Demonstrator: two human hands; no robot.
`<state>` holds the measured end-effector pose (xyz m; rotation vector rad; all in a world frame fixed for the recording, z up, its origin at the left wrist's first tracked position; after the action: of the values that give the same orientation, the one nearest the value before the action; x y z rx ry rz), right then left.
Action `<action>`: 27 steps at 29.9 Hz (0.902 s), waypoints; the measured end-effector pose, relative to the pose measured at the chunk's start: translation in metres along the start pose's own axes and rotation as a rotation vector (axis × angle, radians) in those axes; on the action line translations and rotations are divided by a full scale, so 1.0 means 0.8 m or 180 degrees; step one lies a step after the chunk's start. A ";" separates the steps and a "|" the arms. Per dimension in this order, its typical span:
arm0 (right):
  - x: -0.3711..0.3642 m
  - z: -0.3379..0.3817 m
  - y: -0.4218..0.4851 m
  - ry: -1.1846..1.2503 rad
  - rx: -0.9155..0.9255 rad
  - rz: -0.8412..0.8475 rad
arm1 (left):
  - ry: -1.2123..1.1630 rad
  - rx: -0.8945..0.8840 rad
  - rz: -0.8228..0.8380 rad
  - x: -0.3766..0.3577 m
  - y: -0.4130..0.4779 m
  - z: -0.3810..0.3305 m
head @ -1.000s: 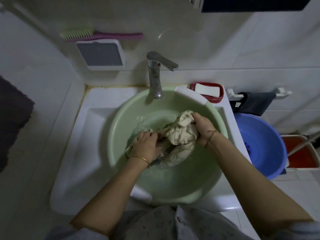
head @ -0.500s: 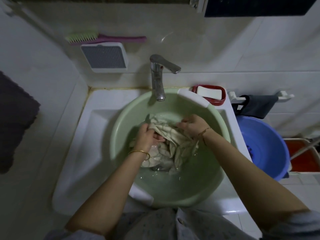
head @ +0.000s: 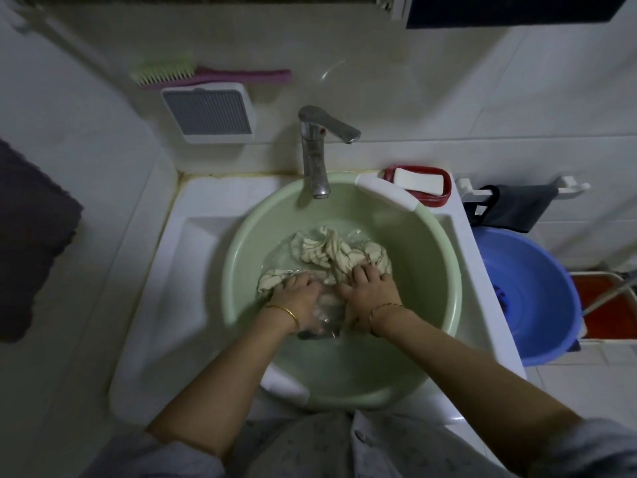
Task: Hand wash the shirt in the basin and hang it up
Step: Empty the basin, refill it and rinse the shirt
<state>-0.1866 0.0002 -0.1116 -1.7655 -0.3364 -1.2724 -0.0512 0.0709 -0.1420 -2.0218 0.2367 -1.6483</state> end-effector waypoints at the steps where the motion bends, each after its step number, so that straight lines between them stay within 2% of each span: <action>1: 0.002 -0.002 0.000 0.0011 -0.0026 -0.0124 | 0.0229 -0.0029 -0.0115 -0.004 -0.002 -0.001; 3: 0.012 -0.011 0.001 0.0234 -0.0054 -0.0293 | 0.0102 -0.0053 -0.0480 -0.005 -0.002 -0.001; 7: 0.041 -0.040 0.000 0.1141 0.0032 0.0007 | -0.1958 0.0387 -0.0676 0.022 -0.005 0.007; 13: 0.048 -0.068 -0.009 0.1522 0.0027 0.0047 | -0.3844 0.0719 -0.1235 0.074 -0.016 0.002; 16: 0.051 -0.063 -0.016 0.2070 -0.0253 -0.0568 | -0.4295 0.0627 -0.1272 0.106 -0.023 -0.009; 18: 0.056 -0.053 -0.019 0.2350 -0.0140 -0.1001 | -0.4673 0.0522 -0.1286 0.123 -0.027 -0.021; 22: 0.047 -0.033 -0.014 0.2629 0.0182 -0.0612 | -0.5060 0.0265 -0.1252 0.148 -0.035 -0.036; 27: 0.044 -0.046 -0.008 0.3417 0.0392 -0.0678 | -0.4771 0.0397 -0.1482 0.157 -0.035 -0.014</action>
<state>-0.1980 -0.0345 -0.0759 -0.7586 0.0304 -2.0855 -0.0360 0.0363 -0.0186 -2.6924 -0.8673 0.0426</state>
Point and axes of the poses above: each hand's wrist, its own y-axis towards the middle knuckle, its own x-axis out of the back of the hand, z = x × y, the point moved 1 cm from there along y, towards the middle knuckle, and after that the axes turned 2 degrees about y, right-handed, at the moved point
